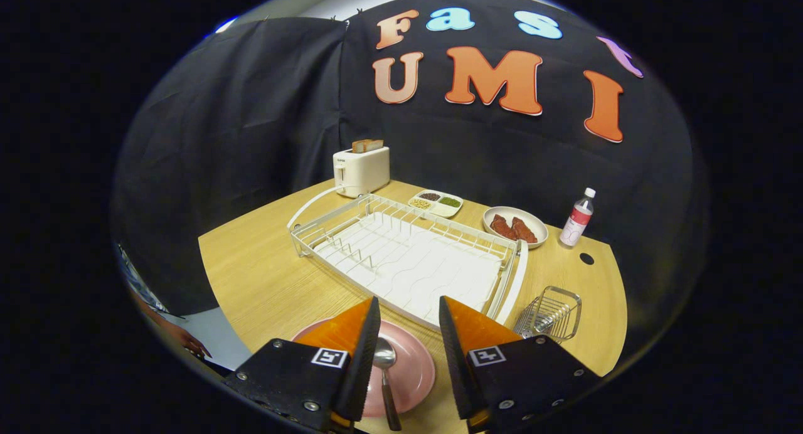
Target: Take the plate from the dish rack, then take the spoon from the basket and place it into the plate.
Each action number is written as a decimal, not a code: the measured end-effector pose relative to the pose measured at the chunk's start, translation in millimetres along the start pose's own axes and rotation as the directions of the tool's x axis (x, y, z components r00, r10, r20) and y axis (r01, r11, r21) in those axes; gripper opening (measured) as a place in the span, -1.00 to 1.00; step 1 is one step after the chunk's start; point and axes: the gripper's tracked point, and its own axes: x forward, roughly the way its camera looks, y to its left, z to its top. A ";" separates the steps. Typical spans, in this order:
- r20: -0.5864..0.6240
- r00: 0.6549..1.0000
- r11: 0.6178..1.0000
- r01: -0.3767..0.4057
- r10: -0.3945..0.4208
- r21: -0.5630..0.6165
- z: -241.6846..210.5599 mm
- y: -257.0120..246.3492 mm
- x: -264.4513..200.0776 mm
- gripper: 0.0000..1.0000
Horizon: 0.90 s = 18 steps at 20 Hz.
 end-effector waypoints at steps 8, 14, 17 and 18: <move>0.136 0.984 0.992 0.109 -0.116 0.061 62.7 -42.7 -29.4 0.71; 0.263 0.943 0.978 0.188 -0.204 0.084 129.5 -73.7 -65.2 0.87; 0.327 0.912 0.968 0.230 -0.249 0.096 162.3 -86.8 -84.9 0.92; 0.347 0.900 0.964 0.244 -0.265 0.103 173.2 -91.7 -92.0 0.93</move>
